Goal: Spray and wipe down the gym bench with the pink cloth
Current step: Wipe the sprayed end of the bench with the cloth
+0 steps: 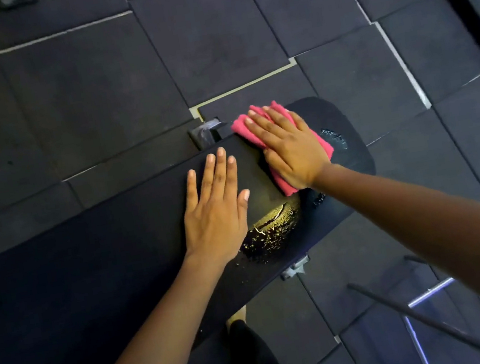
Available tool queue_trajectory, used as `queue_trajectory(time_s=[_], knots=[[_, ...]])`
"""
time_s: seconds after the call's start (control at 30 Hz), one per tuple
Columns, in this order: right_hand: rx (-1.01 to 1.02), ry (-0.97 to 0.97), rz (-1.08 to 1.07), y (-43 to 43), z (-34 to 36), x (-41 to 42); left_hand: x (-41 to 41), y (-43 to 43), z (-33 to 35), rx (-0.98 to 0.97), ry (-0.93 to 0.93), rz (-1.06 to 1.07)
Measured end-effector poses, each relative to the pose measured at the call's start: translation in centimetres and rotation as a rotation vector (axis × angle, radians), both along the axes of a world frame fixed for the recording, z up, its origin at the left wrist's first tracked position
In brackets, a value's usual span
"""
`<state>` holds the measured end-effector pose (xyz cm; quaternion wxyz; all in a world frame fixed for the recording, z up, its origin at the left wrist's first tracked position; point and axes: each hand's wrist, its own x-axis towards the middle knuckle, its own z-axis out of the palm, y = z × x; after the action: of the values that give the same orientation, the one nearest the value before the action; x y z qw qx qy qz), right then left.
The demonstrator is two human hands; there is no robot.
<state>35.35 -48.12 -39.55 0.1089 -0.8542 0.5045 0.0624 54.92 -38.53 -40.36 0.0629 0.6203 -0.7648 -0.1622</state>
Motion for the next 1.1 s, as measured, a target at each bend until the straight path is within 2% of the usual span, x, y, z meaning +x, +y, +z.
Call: queue_trajectory(time_s=[0.1, 0.2, 0.5, 0.73, 0.97, 1.1], knots=[[0.032, 0.01, 0.079, -1.4, 0.1, -1.7, -1.0, -1.0, -0.5, 0.019, -0.014, -0.018], [0.034, -0.002, 0.029, -2.0, 0.1, -2.9, -1.7, -0.8, -0.6, 0.023, -0.028, -0.01], [-0.071, -0.045, -0.592, 0.1, -0.6, -6.5, -1.8, -0.3, -0.8, 0.011, -0.081, 0.002], [-0.108, -0.084, -0.958, 3.5, -1.0, -6.6, -1.5, -0.1, -0.7, 0.005, -0.043, -0.011], [-0.163, -0.149, -1.147, 7.6, -1.9, -5.6, -0.1, 0.7, -0.2, 0.006, 0.077, 0.03], [-0.206, -0.193, -1.112, 10.6, -2.2, -3.9, 1.8, 2.6, -0.1, -0.003, 0.078, 0.035]])
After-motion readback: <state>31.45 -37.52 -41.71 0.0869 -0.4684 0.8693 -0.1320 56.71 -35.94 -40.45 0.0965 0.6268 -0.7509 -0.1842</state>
